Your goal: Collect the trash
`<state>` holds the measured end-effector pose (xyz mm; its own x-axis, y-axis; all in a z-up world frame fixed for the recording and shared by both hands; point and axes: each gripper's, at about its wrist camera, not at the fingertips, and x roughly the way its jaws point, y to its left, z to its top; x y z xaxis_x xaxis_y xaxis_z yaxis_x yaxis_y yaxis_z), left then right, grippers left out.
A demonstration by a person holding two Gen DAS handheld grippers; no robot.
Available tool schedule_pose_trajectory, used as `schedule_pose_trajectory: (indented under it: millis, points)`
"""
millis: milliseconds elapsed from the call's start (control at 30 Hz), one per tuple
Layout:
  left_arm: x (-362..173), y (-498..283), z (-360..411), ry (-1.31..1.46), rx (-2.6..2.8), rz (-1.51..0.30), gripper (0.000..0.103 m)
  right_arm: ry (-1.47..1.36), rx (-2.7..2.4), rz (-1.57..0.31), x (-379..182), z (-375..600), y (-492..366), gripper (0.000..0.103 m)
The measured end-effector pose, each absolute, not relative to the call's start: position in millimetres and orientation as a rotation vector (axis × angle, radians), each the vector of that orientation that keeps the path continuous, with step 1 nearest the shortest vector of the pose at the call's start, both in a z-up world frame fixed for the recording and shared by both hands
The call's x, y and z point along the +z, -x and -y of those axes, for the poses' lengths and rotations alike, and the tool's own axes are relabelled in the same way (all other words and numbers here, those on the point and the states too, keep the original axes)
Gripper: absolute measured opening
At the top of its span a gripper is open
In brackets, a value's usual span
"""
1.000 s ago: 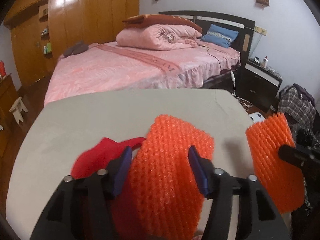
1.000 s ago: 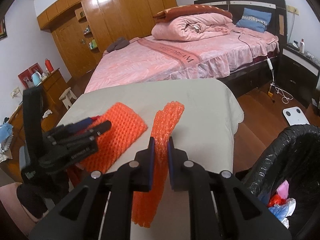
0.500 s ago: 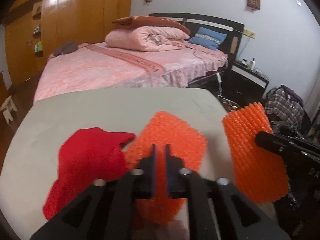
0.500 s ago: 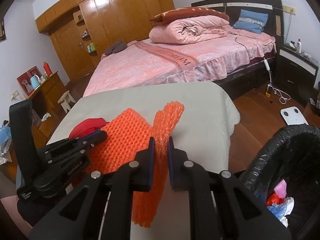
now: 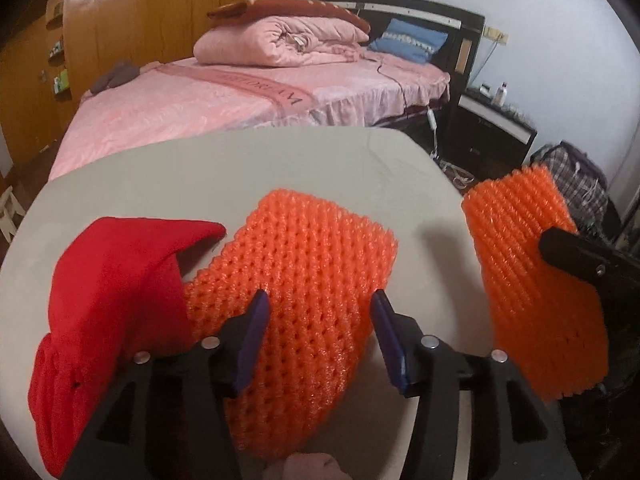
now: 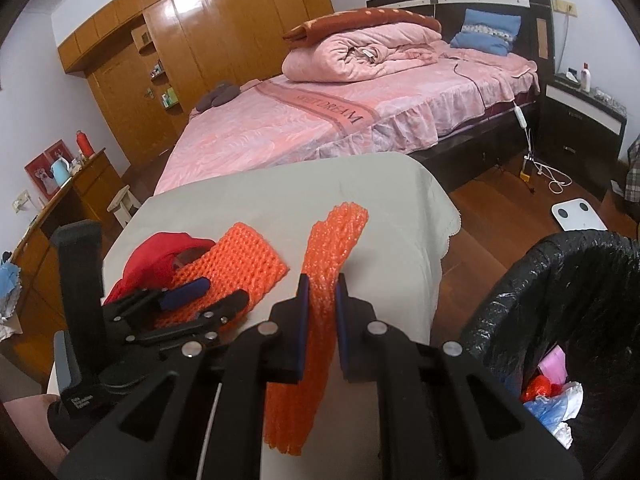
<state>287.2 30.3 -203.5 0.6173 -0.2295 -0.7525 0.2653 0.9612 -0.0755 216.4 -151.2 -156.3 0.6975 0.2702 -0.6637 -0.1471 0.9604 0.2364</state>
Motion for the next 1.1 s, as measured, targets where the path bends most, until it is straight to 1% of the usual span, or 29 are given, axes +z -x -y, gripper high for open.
schedule_pose_trajectory:
  millis: [67, 133, 300, 367, 567, 733, 867, 1100]
  points:
    - [-204.8, -287.2, -27.3, -0.062, -0.275, -0.864, 0.049, -0.171, 0.233, -0.766, -155.8, 150.5, -216.3, 0.012]
    - [-204.3, -287.4, -28.1, -0.066, -0.256, -0.862, 0.039, -0.175, 0.232, -0.767, -156.0, 149.7, -216.8, 0.012]
    - [-202.1, -283.2, -24.0, -0.095, -0.248, -0.847, 0.022, -0.176, 0.234, -0.757, -151.8, 149.5, -213.8, 0.012]
    - [-198.1, -283.4, -28.8, -0.055, -0.259, -0.842, 0.013, -0.176, 0.235, -0.751, -148.4, 150.0, -212.0, 0.012]
    - [-168.2, -274.5, -38.7, 0.017, -0.286, -0.777, 0.012, -0.179, 0.235, -0.720, -134.4, 155.7, -206.3, 0.012]
    - [-128.9, -263.7, -40.1, 0.048, -0.305, -0.696, 0.012, -0.185, 0.239, -0.672, -113.7, 159.9, -197.8, 0.012]
    - [-101.8, -253.8, -36.9, 0.042, -0.317, -0.641, 0.012, -0.182, 0.240, -0.638, -97.5, 164.5, -188.2, 0.012]
    - [-71.8, -226.0, -24.1, 0.030, -0.339, -0.592, 0.012, -0.166, 0.227, -0.591, -70.9, 178.6, -160.9, 0.012]
